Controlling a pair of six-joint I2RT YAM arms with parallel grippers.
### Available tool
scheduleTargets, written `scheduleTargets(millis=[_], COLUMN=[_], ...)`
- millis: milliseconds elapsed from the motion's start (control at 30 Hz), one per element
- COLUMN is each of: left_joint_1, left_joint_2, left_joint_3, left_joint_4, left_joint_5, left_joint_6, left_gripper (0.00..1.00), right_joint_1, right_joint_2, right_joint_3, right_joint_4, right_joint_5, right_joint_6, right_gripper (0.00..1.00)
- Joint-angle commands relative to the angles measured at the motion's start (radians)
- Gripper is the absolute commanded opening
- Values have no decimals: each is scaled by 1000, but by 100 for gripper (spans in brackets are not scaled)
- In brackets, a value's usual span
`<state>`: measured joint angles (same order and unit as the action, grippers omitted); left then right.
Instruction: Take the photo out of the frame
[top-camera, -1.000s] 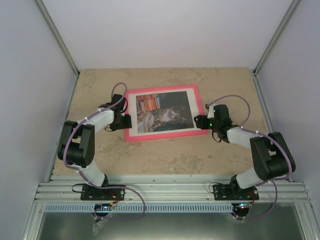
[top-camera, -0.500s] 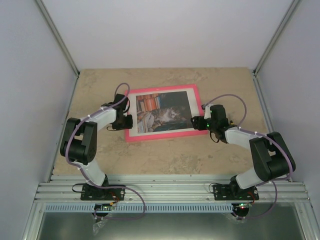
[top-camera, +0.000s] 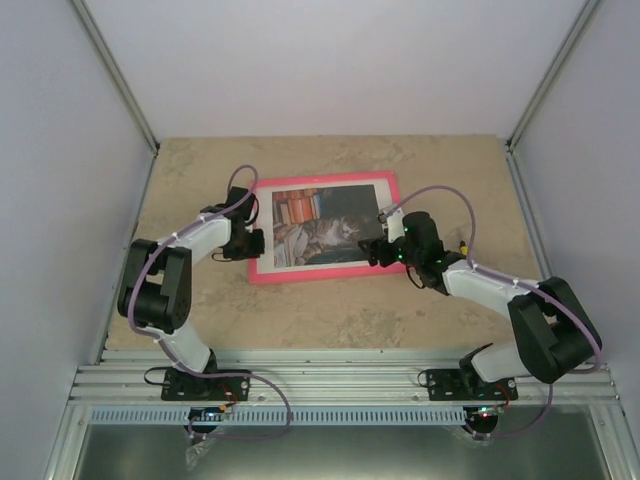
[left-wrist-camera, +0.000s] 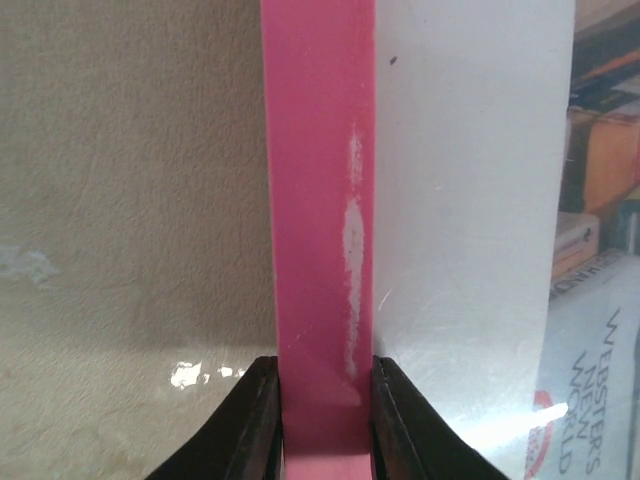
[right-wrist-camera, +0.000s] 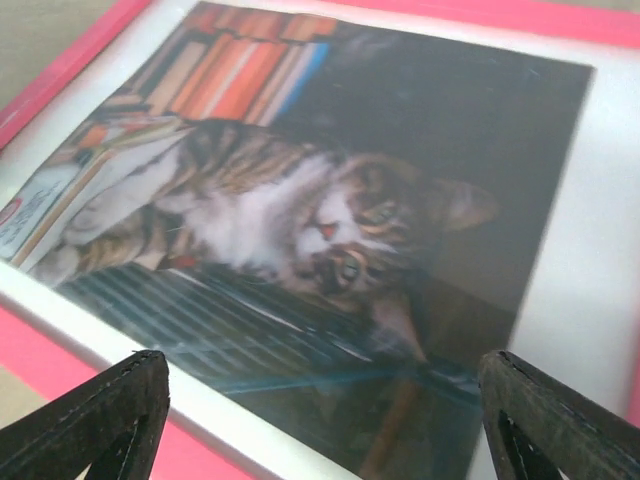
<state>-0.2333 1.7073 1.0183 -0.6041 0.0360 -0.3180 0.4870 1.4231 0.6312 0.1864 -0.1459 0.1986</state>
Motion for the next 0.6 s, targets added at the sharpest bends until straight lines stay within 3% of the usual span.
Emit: scheduleTargets(millis=[0, 233, 567], left_joint_1=[-6, -6, -6], left_joint_2=[-93, -187, -266], left_joint_3=[24, 20, 7], left_joint_4=[-13, -21, -14], left_joint_5=[12, -28, -20], left_joint_6=[26, 32, 33], left_gripper=[8, 7, 6], right_joint_1=[82, 303, 594], right_joint_2=[-30, -31, 66], right_joint_3=[36, 87, 137], right_joint_4=[-16, -80, -82], right_joint_5=[44, 155, 447], right_joint_6=[-105, -244, -427], right_gripper=[86, 93, 95])
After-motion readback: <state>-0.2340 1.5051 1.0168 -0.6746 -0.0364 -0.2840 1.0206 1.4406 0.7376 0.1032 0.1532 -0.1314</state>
